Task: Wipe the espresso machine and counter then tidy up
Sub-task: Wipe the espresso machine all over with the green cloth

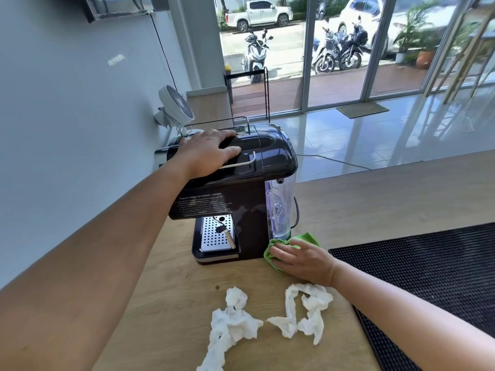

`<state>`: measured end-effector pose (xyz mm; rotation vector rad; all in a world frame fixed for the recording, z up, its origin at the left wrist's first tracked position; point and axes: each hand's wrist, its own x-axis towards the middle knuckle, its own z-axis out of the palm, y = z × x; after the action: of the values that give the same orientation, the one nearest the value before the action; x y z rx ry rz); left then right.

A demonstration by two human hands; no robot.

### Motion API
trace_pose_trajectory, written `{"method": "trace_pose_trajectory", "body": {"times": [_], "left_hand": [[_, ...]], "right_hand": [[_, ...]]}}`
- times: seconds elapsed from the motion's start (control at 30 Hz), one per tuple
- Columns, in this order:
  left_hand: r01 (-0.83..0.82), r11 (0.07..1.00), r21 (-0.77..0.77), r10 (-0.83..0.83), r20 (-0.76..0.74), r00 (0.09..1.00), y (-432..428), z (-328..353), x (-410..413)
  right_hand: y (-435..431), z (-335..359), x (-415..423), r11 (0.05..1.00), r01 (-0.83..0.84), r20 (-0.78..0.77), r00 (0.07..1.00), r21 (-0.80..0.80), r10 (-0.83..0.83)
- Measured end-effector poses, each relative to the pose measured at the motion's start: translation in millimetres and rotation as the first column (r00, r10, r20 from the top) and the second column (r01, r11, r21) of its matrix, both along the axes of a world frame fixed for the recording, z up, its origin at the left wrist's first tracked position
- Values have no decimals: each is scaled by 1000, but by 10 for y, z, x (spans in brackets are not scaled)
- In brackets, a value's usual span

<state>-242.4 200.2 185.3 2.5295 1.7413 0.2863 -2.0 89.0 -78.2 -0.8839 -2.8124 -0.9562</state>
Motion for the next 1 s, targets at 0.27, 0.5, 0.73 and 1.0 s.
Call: {"method": "trace_pose_trajectory", "body": {"times": [0.27, 0.5, 0.73, 1.0], "left_hand": [[1, 1000, -1, -1, -13, 1000, 45, -24, -19], [6, 1000, -2, -6, -16, 1000, 52, -32, -22], [53, 997, -62, -51, 34, 998, 162, 29, -62], [14, 999, 46, -26, 274, 961, 551, 326, -29]], "right_hand": [[2, 83, 353, 996, 60, -18, 998, -68, -62], [8, 491, 513, 862, 383, -331, 808, -333, -487], [-313, 1206, -55, 836, 133, -841, 29, -532, -540], [-594, 2244, -789, 600, -646, -468, -393, -473, -792]]}}
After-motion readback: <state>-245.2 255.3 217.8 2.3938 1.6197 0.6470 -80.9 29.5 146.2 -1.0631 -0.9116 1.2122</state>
